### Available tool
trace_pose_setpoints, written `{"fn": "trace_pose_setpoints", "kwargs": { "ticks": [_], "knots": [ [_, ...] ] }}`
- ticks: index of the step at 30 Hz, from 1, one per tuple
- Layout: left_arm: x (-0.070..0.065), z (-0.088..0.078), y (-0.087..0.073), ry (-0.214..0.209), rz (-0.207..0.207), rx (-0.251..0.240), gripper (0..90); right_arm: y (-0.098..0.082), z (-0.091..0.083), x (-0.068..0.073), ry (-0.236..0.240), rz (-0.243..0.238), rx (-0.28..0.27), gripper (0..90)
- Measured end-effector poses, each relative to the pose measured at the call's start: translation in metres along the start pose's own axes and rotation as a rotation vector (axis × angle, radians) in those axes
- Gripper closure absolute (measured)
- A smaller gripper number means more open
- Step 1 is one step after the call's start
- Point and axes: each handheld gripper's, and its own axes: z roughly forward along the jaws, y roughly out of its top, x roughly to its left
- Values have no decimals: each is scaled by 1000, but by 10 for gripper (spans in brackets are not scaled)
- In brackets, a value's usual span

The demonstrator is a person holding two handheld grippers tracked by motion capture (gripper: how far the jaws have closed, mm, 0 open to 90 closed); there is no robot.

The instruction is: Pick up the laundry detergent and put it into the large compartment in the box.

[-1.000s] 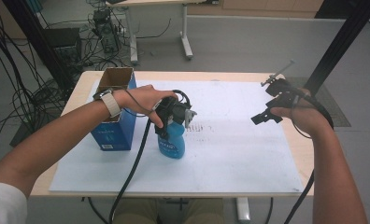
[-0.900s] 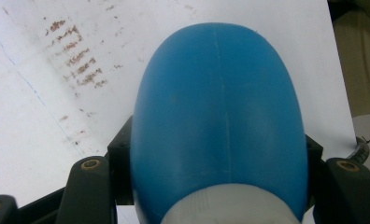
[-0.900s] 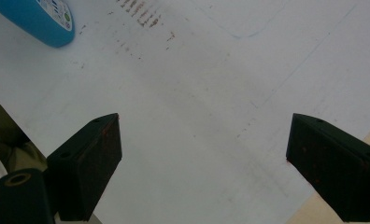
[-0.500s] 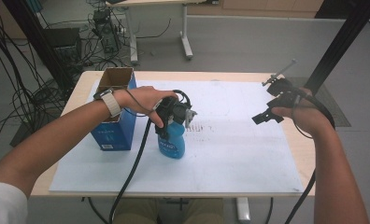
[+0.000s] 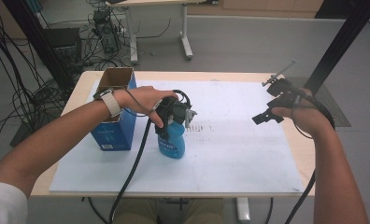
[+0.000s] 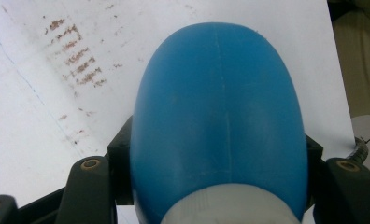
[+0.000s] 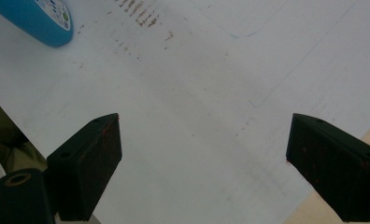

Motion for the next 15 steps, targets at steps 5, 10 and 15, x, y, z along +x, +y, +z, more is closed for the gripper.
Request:
{"fn": "trace_pose_setpoints", "kwargs": {
  "ticks": [5, 10, 15],
  "knots": [
    [0, 0, 0, 0, -1, 2, 387, 0, 2, 0, 4, -3, -2, 103],
    [0, 0, 0, 0, -2, 1, 387, 1, 2, 0, 4, -4, -3, 103],
    [0, 0, 0, 0, 2, 1, 386, 0, 0, 0, 0, -1, -1, 103]
  ]
}}
